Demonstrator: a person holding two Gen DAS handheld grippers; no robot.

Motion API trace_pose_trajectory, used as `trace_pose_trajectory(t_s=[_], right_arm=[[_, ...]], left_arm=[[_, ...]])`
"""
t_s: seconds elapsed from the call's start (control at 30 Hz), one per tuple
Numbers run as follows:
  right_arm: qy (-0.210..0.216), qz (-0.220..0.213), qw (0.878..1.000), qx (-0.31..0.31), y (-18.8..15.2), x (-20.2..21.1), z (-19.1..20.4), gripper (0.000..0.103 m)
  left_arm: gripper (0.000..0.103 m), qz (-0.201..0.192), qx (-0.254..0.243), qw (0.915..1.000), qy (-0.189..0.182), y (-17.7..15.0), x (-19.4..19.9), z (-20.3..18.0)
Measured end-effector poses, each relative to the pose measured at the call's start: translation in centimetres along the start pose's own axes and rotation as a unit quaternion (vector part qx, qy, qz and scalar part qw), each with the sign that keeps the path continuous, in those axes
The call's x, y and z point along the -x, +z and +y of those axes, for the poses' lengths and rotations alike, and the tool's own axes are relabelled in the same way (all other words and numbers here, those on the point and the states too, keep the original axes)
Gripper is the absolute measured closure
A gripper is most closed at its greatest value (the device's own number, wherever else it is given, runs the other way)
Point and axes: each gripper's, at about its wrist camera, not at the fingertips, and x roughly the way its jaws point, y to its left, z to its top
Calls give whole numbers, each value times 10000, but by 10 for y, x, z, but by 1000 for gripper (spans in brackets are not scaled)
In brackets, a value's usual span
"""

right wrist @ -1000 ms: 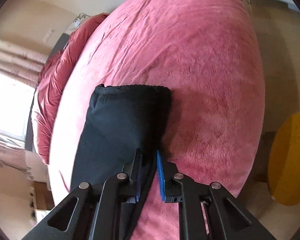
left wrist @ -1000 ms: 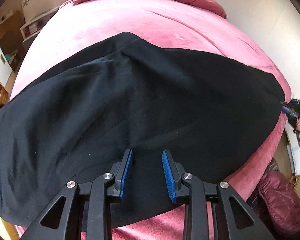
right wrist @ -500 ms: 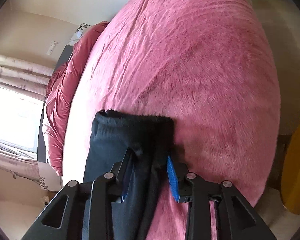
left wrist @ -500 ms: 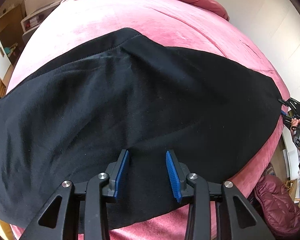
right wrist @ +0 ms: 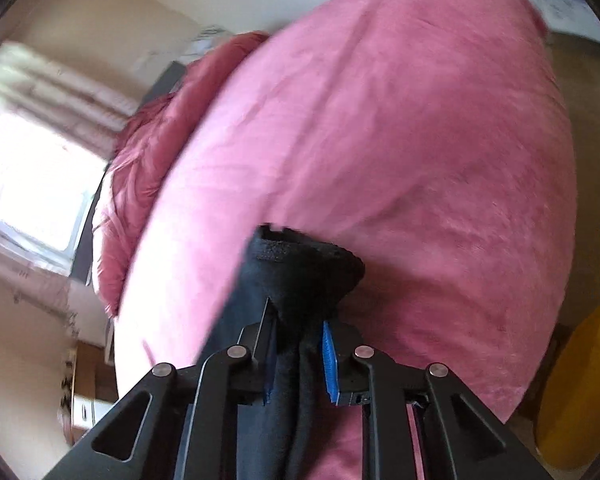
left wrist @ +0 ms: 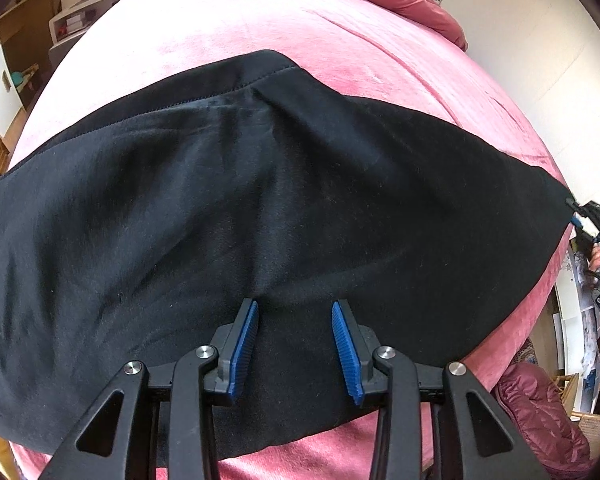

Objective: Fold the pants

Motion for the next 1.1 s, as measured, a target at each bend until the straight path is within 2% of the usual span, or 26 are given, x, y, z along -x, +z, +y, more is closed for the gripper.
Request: trace_pose_trajectory(t_s=[0.13, 0.33, 0.53, 0.7, 0.9, 0.97, 1.1], right_arm=[[389, 160, 9967, 697, -8, 11, 42, 84], [726, 567, 9803, 1747, -47, 17, 104, 84], [917, 1143, 9533, 2641, -106, 6, 149, 84], [1079, 1787, 9154, 3441, -175, -2, 181, 85], [1012, 2548, 8616, 4272, -262, -30, 210, 85], [911, 2743, 8490, 4422, -287, -40, 211, 85], [702, 2865, 8368, 4612, -316, -55, 213, 84]], left_arm=[[64, 48, 106, 9999, -81, 5, 3, 6], [64, -42, 245, 9996, -159, 13, 15, 15], [64, -170, 455, 9976, -503, 23, 27, 27], [64, -212, 701, 9918, -1045, 34, 32, 37], [64, -70, 1029, 9766, -1887, 48, 28, 40], [64, -31, 1095, 9732, -2022, 50, 25, 38], [60, 44, 1247, 9634, -2374, 58, 19, 34]])
